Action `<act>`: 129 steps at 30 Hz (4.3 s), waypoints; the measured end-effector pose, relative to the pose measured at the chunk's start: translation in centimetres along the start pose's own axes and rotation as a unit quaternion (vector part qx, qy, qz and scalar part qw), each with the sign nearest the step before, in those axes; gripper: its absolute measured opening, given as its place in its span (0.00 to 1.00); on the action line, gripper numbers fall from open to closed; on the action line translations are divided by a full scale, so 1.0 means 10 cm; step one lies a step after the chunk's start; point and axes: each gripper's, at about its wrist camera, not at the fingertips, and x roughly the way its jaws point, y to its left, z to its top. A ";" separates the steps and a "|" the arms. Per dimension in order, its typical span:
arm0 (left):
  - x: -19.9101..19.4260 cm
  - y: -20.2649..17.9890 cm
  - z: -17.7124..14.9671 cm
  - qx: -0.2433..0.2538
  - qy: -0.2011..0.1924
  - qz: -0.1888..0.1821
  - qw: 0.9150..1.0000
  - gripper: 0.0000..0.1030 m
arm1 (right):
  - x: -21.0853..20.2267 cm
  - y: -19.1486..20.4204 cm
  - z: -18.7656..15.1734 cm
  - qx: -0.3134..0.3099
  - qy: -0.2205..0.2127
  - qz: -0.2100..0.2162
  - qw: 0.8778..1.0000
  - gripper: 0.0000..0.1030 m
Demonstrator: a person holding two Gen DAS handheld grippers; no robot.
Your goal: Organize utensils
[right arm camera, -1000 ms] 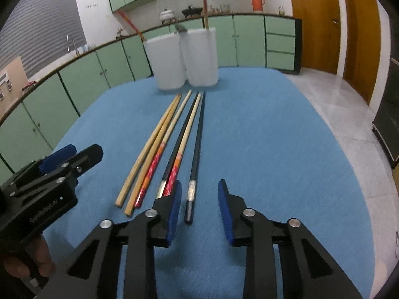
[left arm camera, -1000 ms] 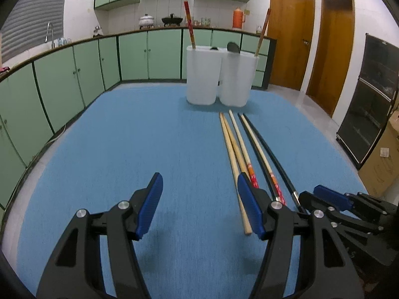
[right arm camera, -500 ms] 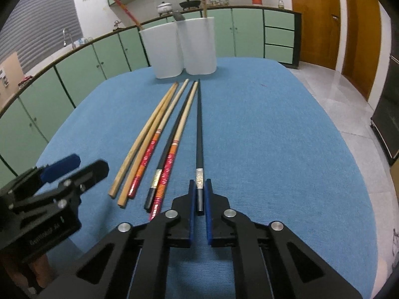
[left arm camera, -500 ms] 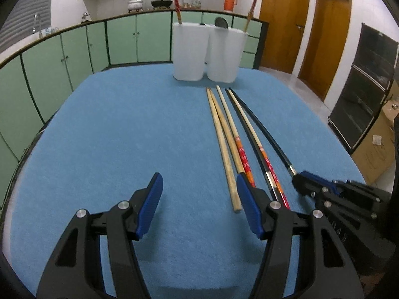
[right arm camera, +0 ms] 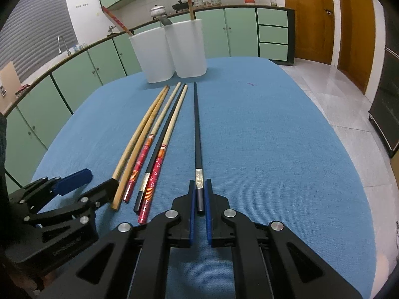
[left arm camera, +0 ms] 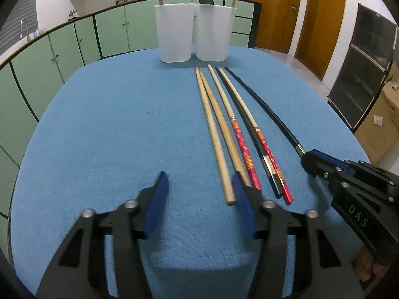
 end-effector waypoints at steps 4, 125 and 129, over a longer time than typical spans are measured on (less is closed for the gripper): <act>-0.02 0.02 0.00 -0.003 -0.002 -0.004 1.000 0.19 | 0.00 0.00 0.00 0.000 0.000 -0.001 1.000 0.06; -0.72 0.25 3.30 -0.032 -0.301 0.026 0.953 0.05 | -0.57 0.27 3.56 -0.087 -0.224 0.074 0.968 0.06; -0.55 0.29 3.21 -0.026 -0.284 0.032 0.958 0.06 | -0.44 0.32 3.50 -0.098 -0.215 0.070 0.969 0.06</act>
